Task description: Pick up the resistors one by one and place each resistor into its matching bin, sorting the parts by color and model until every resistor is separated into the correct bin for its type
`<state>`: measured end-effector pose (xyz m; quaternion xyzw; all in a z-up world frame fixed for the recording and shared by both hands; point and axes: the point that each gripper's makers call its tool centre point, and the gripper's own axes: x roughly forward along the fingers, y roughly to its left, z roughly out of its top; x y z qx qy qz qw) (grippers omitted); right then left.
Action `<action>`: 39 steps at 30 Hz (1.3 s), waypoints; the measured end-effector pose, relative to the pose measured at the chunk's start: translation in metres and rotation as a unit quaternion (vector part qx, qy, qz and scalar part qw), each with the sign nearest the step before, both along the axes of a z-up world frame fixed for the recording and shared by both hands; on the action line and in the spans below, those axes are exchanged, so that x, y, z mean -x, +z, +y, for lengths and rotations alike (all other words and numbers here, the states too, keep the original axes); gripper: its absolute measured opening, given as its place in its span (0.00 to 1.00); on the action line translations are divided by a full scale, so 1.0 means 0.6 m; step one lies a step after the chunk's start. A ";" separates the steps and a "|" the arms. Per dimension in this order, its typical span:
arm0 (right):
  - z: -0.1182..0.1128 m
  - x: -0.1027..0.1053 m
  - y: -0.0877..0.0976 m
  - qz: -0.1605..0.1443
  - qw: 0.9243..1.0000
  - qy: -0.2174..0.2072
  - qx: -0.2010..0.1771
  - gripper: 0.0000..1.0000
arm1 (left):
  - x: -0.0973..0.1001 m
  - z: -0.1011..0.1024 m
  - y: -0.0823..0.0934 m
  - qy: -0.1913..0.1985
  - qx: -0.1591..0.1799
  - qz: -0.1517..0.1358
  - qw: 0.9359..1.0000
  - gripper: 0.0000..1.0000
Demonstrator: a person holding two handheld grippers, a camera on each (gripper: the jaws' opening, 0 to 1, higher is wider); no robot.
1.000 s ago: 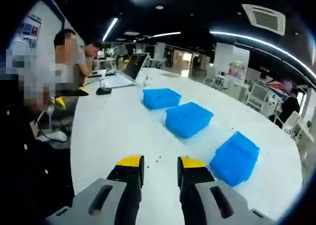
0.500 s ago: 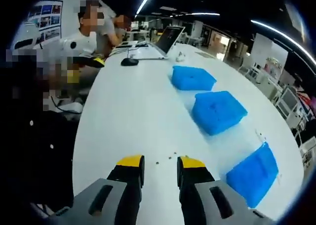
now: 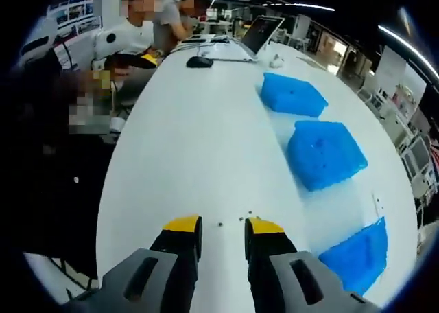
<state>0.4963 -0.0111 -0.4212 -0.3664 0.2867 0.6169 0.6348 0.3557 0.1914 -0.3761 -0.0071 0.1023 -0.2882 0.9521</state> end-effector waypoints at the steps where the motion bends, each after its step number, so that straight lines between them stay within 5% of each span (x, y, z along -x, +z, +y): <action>1: 0.002 -0.001 -0.001 0.000 1.000 0.002 0.004 0.27 | 0.000 0.000 0.000 0.001 0.001 0.000 1.000 0.61; 8: 0.006 0.021 -0.017 -0.018 0.991 0.121 0.059 0.27 | 0.000 0.004 -0.001 0.003 0.000 0.002 1.000 0.61; 14: -0.002 0.021 -0.044 -0.066 0.959 0.243 0.127 0.27 | 0.000 -0.004 -0.001 -0.002 -0.003 0.002 1.000 0.61; 21: 0.003 0.013 -0.070 -0.071 0.937 0.298 0.166 0.26 | 0.001 -0.008 -0.007 0.001 -0.002 0.006 1.000 0.61; 25: -0.003 0.005 -0.087 -0.083 0.919 0.331 0.199 0.26 | 0.001 -0.009 -0.007 0.003 -0.002 0.007 1.000 0.61; 39: 0.007 0.007 -0.108 -0.061 0.912 0.348 0.210 0.14 | 0.001 -0.006 -0.012 0.007 0.001 0.012 1.000 0.61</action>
